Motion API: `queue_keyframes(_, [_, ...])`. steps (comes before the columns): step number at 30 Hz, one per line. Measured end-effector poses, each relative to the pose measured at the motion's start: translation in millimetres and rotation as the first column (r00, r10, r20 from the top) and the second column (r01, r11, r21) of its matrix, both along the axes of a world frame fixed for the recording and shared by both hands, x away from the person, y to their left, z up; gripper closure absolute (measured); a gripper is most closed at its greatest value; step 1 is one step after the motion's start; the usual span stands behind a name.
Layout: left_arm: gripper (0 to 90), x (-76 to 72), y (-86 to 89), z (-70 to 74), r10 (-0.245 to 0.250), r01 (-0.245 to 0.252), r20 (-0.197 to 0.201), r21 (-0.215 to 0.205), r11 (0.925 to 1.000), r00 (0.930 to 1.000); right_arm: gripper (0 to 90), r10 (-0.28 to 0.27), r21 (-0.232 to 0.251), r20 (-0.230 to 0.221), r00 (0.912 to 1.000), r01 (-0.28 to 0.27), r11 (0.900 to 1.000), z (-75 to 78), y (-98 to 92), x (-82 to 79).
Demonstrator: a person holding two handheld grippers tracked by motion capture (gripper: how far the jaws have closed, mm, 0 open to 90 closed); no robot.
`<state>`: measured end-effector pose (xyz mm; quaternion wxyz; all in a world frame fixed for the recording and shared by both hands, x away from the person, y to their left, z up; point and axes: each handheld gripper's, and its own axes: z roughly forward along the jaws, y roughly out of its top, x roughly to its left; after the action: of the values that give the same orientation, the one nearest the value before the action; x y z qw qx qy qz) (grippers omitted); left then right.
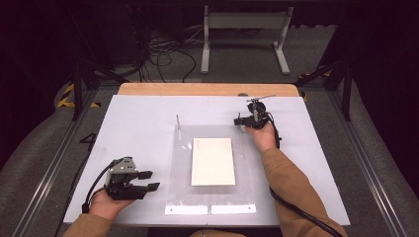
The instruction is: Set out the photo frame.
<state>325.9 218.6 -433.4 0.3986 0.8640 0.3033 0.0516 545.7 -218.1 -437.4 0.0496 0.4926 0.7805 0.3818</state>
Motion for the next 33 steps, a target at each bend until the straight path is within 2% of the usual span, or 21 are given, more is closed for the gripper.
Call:
queue_keyframes(1, [46.6, -1.0, -0.6, -0.4, 0.000, 0.000, -0.012, -0.007, 1.0000, 0.9999, 83.2, -0.001, 0.000, -0.002, 1.0000, 0.001, 1.000, 0.1, 0.1, 0.2])
queue_keyframes(2, [46.2, -1.8, -0.6, -0.8, -0.005, 0.005, 0.004, 0.011, 0.9999, 1.0000, 83.2, -0.002, 0.001, -0.005, 1.0000, 0.002, 1.000, 0.2, 0.1, 0.6])
queue_keyframes(5, [44.8, -3.5, -1.4, -2.3, -0.022, 0.022, 0.001, 0.010, 0.9997, 0.9998, 83.2, -0.004, 0.003, -0.013, 0.9999, 0.004, 1.000, 0.4, 0.0, 1.5])
queue_keyframes(10, [40.4, -6.5, -6.0, -8.9, -0.053, 0.050, 0.034, 0.076, 0.9959, 0.9980, 83.0, -0.011, 0.019, -0.026, 0.9996, 0.011, 1.000, -0.3, -0.7, 3.4])
queue_keyframes(13, [39.9, -7.4, -11.8, -14.1, -0.059, 0.057, 0.020, 0.109, 0.9924, 0.9980, 82.9, -0.015, 0.028, -0.034, 0.9993, 0.016, 0.999, -0.6, -1.1, 4.3])
queue_keyframes(15, [40.0, -9.5, -17.0, -14.1, -0.075, 0.068, 0.047, 0.129, 0.9893, 0.9961, 82.9, -0.018, 0.027, -0.040, 0.9990, 0.019, 0.999, -0.2, -0.8, 5.1])
queue_keyframes(17, [39.9, -12.1, -20.5, -12.0, -0.082, 0.072, 0.072, 0.130, 0.9889, 0.9940, 82.8, -0.019, 0.026, -0.042, 0.9989, 0.020, 0.999, -0.2, -0.7, 5.3])
queue_keyframes(20, [35.8, -16.2, -23.3, -8.4, -0.095, 0.073, 0.153, 0.140, 0.9874, 0.9836, 82.5, -0.021, 0.038, -0.046, 0.9987, 0.023, 0.999, -0.9, -1.3, 5.6])
queue_keyframes(22, [31.7, -17.8, -23.1, -7.8, -0.095, 0.074, 0.178, 0.121, 0.9899, 0.9794, 82.5, -0.023, 0.037, -0.045, 0.9987, 0.025, 0.999, -1.1, -1.1, 5.3])
queue_keyframes(25, [29.5, -19.1, -23.7, -7.6, -0.108, 0.080, 0.219, 0.130, 0.9883, 0.9698, 82.4, -0.027, 0.035, -0.046, 0.9985, 0.029, 0.999, -1.0, -0.5, 5.1])
queue_keyframes(28, [28.4, -20.2, -25.5, -7.4, -0.115, 0.087, 0.250, 0.121, 0.9888, 0.9614, 82.4, -0.030, 0.043, -0.050, 0.9983, 0.032, 0.999, -1.5, -1.1, 5.6])
queue_keyframes(30, [28.5, -20.1, -26.1, -7.9, -0.109, 0.086, 0.265, 0.098, 0.9915, 0.9580, 82.2, -0.035, 0.052, -0.052, 0.9980, 0.038, 0.998, -2.1, -1.3, 5.6])
queue_keyframes(32, [28.7, -17.6, -27.0, -10.8, -0.099, 0.088, 0.270, 0.053, 0.9947, 0.9577, 82.2, -0.041, 0.060, -0.052, 0.9978, 0.044, 0.997, -2.8, -1.7, 5.5])
queue_keyframes(33, [28.8, -15.7, -27.8, -11.4, -0.096, 0.089, 0.281, 0.039, 0.9953, 0.9549, 82.2, -0.044, 0.063, -0.055, 0.9975, 0.048, 0.997, -2.9, -1.7, 5.7])
